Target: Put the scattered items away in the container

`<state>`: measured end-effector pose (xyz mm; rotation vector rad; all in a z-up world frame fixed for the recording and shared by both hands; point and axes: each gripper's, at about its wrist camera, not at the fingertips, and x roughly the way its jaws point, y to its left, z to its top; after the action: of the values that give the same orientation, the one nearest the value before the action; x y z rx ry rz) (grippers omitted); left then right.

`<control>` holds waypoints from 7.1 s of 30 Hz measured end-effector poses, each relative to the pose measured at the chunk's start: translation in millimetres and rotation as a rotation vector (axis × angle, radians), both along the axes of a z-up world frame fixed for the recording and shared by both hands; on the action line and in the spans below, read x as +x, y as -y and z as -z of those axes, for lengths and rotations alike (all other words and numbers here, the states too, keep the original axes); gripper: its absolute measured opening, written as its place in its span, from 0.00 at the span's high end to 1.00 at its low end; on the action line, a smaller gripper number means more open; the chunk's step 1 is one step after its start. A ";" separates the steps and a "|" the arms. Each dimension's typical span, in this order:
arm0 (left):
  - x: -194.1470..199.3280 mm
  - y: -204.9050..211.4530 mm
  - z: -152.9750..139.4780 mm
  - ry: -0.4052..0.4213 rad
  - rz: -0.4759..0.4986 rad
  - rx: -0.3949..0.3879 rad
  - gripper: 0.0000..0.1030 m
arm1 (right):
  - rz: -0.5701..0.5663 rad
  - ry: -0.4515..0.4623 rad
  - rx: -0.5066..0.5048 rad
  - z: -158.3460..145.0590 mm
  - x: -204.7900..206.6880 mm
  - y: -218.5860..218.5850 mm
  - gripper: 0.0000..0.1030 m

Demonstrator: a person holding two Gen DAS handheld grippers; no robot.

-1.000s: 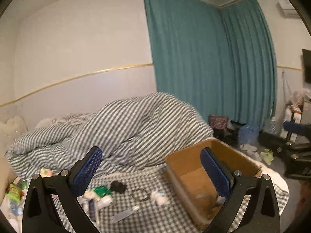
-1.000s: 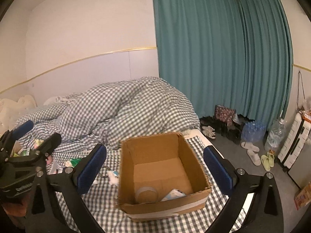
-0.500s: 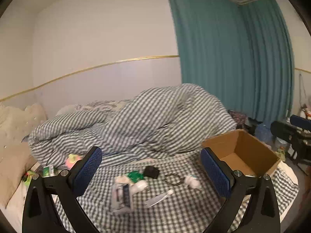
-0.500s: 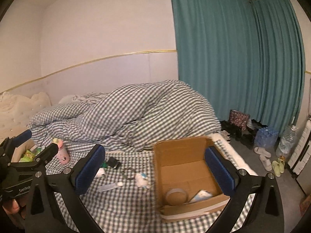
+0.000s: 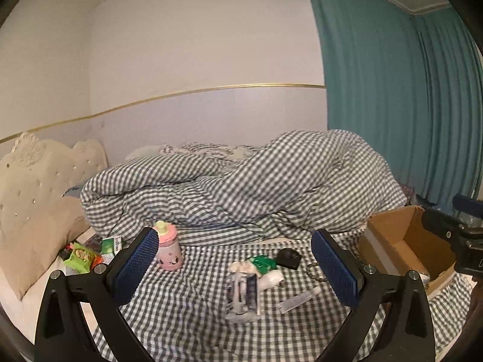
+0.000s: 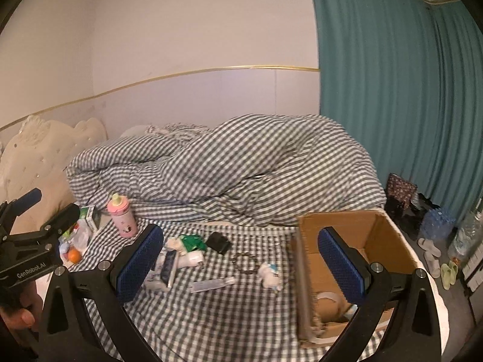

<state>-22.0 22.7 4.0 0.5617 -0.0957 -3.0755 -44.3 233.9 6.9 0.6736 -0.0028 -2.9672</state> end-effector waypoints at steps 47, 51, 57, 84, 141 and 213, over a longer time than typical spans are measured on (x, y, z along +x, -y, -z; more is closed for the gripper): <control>-128.6 25.7 183.5 0.369 0.066 0.091 0.00 | 0.007 0.390 0.118 180.9 -140.0 15.0 0.04; -139.9 23.0 199.5 0.396 0.071 0.098 0.00 | 0.013 0.411 0.127 195.4 -153.8 8.8 0.06; -155.1 18.7 222.4 0.437 0.081 0.100 0.00 | 0.031 0.469 0.118 221.3 -173.6 -1.6 0.18; -190.9 -3.8 276.5 0.530 0.111 0.106 0.09 | 0.093 0.509 0.199 269.0 -223.8 -12.1 0.24; -85.5 1.0 110.6 0.249 0.094 0.111 0.53 | -0.048 0.271 0.074 118.0 -102.8 6.8 0.45; 11.7 -134.8 2.2 0.040 0.413 0.134 0.53 | 0.222 -0.007 0.064 -25.6 77.3 -126.0 0.45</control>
<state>-10.4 157.5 1.8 0.6881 -0.0053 -3.4922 33.1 359.9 32.5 0.7139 0.0200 -3.1946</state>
